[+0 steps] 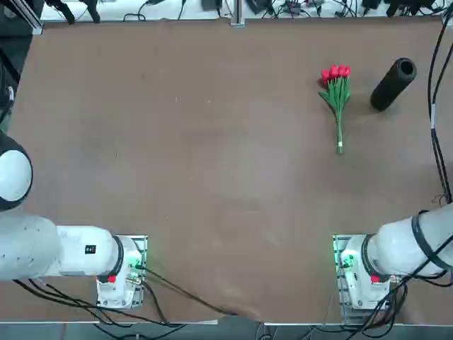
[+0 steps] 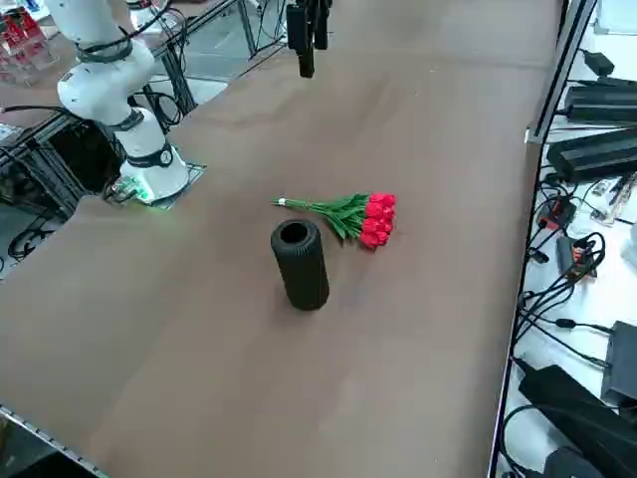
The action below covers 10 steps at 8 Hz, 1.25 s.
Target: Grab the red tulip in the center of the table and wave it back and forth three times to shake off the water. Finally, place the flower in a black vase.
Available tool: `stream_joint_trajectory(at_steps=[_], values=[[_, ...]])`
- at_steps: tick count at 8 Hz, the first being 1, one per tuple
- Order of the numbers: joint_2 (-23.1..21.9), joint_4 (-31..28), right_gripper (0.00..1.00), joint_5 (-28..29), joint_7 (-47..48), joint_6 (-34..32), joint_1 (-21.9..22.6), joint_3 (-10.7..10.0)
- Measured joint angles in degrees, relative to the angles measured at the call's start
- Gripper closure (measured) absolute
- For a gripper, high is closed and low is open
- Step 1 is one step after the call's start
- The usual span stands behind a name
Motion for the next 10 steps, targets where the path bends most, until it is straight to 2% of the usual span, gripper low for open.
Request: stream_joint_trajectory(at_steps=[10], values=[[1.0,0.0,0.00,-1.4,0.0,-1.0,0.0,0.0]])
